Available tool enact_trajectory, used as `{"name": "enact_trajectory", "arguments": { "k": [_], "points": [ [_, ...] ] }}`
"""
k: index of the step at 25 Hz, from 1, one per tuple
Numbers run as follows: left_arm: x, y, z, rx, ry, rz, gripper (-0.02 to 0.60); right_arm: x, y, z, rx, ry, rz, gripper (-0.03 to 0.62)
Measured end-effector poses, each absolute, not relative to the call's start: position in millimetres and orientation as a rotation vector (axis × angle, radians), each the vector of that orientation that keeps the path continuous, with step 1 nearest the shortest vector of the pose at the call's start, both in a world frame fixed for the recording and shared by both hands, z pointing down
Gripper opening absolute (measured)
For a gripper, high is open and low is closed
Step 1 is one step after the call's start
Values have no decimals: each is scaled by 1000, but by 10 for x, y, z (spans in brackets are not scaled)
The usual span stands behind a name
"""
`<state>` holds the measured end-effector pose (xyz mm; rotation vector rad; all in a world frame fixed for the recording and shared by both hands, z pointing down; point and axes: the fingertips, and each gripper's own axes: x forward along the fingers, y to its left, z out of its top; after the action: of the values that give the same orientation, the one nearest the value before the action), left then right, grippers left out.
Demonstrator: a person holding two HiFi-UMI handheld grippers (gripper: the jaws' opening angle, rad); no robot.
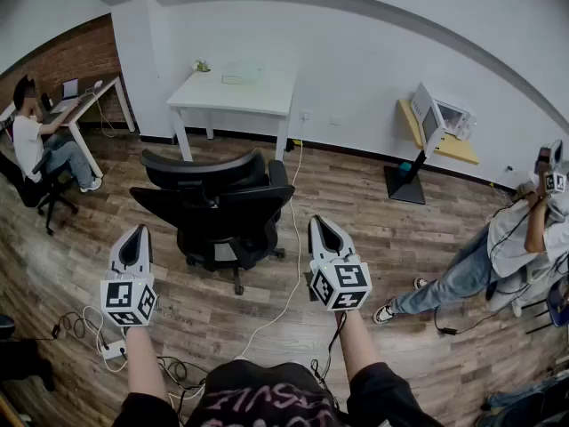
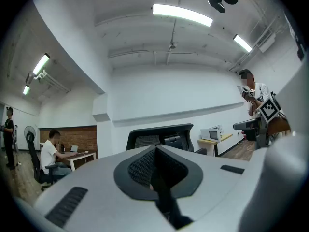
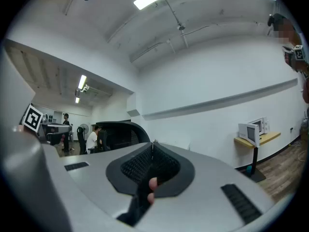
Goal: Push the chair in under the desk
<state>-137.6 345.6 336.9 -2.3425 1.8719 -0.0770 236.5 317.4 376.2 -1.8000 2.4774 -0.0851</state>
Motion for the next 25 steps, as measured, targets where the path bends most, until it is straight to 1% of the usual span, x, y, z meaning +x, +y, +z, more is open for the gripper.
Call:
{"name": "enact_trajectory", "arguments": {
  "k": [5, 17, 25],
  "points": [
    [-1370, 3404, 3292, -2353, 1840, -64, 15, 2372, 3183, 3701, -1816, 2453, -71, 26],
    [-1609, 3392, 3315, -2373, 1806, -67, 15, 2115, 3178, 3659, -1809, 2480, -14, 28],
    [-1617, 3315, 3422, -2397, 1725, -169, 15, 2051, 3186, 3688, -1822, 2556, 53, 28]
  ]
}}
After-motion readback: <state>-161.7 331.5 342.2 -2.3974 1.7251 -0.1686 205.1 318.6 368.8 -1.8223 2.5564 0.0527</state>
